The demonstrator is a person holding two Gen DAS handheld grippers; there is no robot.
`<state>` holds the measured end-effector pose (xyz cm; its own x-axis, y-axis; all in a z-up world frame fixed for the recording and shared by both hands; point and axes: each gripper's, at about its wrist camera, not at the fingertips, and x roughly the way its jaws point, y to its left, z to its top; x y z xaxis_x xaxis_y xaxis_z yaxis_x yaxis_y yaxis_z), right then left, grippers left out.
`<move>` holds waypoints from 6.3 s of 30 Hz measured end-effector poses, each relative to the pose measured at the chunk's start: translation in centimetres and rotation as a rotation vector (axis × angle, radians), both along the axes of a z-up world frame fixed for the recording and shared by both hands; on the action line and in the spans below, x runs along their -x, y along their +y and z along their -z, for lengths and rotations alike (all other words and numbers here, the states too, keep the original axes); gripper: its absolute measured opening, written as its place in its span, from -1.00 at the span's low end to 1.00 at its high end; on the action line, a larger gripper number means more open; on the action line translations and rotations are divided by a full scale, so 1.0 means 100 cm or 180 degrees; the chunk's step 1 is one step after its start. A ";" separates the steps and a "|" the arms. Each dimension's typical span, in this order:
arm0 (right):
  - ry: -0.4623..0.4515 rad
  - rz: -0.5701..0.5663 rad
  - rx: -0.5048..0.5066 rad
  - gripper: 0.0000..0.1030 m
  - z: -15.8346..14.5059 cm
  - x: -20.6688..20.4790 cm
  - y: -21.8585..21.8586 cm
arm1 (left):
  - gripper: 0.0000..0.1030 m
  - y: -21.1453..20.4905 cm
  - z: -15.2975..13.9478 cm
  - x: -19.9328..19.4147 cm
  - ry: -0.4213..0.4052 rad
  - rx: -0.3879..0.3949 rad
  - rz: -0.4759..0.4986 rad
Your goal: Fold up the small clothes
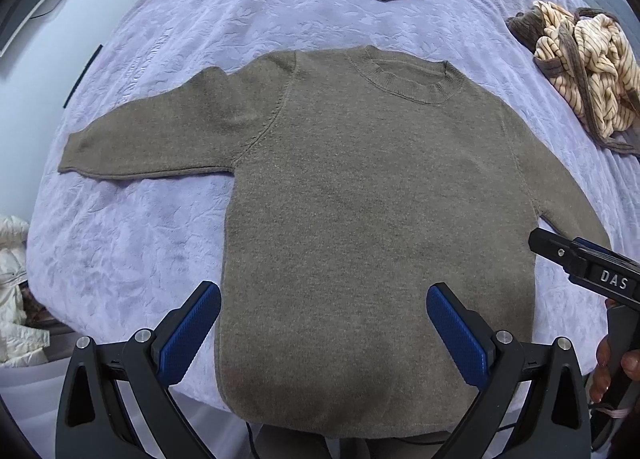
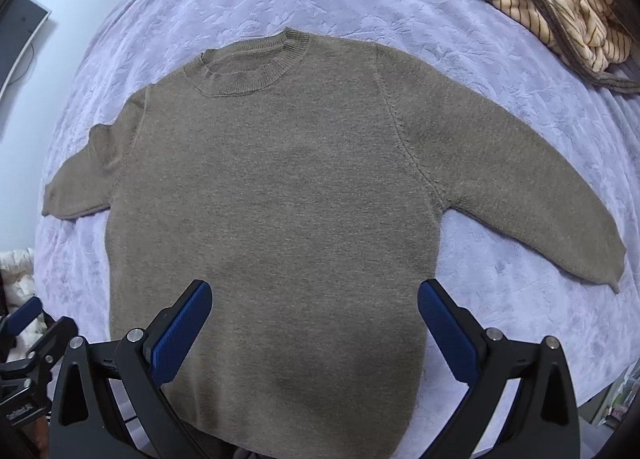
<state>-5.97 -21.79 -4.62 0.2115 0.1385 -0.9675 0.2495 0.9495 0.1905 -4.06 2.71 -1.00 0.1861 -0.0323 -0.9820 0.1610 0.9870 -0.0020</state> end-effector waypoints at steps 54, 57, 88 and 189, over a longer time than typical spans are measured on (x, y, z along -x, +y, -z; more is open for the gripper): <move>-0.0022 -0.0610 -0.0318 0.99 0.027 -0.041 0.214 | -0.78 0.270 0.013 -0.164 -0.1472 0.1748 -0.0854; -0.0055 -0.0483 -0.0381 0.99 0.026 -0.039 0.184 | -0.78 0.194 -0.010 -0.170 -0.1464 0.1823 -0.0400; -0.0754 -0.2107 0.1539 0.95 0.055 -0.178 0.212 | 1.00 0.120 0.100 -0.094 -0.0602 0.0125 -0.0164; -0.0730 0.1733 -0.1724 0.09 0.115 -0.034 -0.094 | 0.98 -0.006 0.089 -0.083 -0.0123 0.0581 0.0393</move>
<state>-2.56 -31.19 -16.11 0.5701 0.3965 -0.7196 0.5499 0.4666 0.6928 4.21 2.07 -9.94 0.2071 -0.2337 -0.9500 0.2840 0.9436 -0.1703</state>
